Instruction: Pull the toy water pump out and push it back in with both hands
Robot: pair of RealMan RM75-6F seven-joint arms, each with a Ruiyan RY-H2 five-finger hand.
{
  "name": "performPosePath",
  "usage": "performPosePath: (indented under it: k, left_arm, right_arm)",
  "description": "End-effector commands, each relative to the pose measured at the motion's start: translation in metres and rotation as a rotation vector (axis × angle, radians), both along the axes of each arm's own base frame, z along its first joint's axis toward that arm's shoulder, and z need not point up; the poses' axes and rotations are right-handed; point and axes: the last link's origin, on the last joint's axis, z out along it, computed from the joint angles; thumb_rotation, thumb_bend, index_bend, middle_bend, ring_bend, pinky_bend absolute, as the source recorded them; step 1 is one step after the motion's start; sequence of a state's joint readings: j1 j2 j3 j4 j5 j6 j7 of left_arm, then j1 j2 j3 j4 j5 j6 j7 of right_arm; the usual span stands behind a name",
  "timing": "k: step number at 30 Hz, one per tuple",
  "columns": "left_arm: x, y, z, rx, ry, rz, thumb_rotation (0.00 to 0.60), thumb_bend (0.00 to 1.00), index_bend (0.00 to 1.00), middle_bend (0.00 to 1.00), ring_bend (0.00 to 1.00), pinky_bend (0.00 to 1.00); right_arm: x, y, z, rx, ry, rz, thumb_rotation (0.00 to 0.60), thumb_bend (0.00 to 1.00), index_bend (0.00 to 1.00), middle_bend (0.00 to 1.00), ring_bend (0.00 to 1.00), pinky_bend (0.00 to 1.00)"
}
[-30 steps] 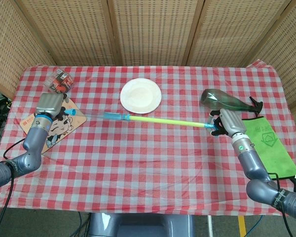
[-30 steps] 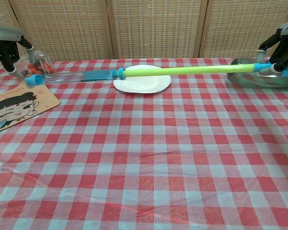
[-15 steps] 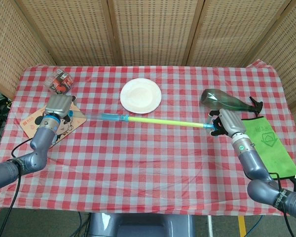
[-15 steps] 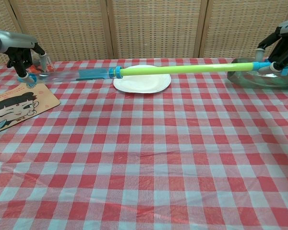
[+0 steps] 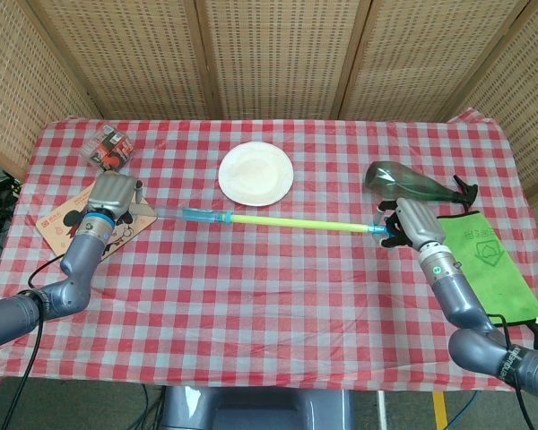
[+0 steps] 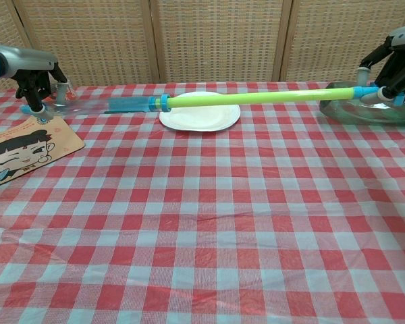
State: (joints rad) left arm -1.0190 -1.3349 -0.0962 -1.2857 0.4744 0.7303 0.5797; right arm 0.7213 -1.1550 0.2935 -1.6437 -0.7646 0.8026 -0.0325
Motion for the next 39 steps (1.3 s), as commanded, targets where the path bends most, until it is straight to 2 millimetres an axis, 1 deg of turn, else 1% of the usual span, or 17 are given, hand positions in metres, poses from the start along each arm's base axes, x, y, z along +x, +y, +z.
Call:
performPosePath:
  k: [1,15,21,29,34,39]
  left_arm:
    - [0.002,-0.002,0.001,-0.002,-0.010,-0.003,0.600,0.33,0.62,0.81,0.73,0.58]
    - [0.012,-0.012,0.001,-0.015,-0.072,0.003,0.600,0.33,0.63,0.81,0.73,0.58]
    - [0.023,-0.014,-0.007,-0.024,-0.109,0.004,0.600,0.33,0.63,0.81,0.73,0.58]
    - [0.042,-0.019,-0.018,-0.035,-0.143,-0.009,0.600,0.33,0.63,0.81,0.73,0.58]
    - [0.054,-0.022,-0.021,-0.040,-0.164,-0.014,0.600,0.33,0.63,0.81,0.73,0.58]
    - [0.060,-0.023,-0.022,-0.042,-0.171,-0.014,0.600,0.33,0.63,0.81,0.73,0.58]
  right_arm:
    - [0.001,0.000,-0.001,0.003,0.000,0.000,0.600,0.51,0.83,1.00,0.99,0.65]
    - [0.007,-0.001,-0.017,0.043,0.017,0.015,0.600,0.51,0.83,1.00,1.00,0.65]
    - [0.017,0.000,-0.025,0.067,0.038,0.048,0.600,0.51,0.83,1.00,0.99,0.65]
    - [0.038,0.000,-0.035,0.098,0.053,0.097,0.600,0.51,0.83,1.00,0.99,0.65]
    - [0.048,0.001,-0.040,0.109,0.057,0.118,0.600,0.51,0.83,1.00,0.99,0.65]
    - [0.053,0.003,-0.042,0.114,0.054,0.125,0.600,0.51,0.83,1.00,1.00,0.65]
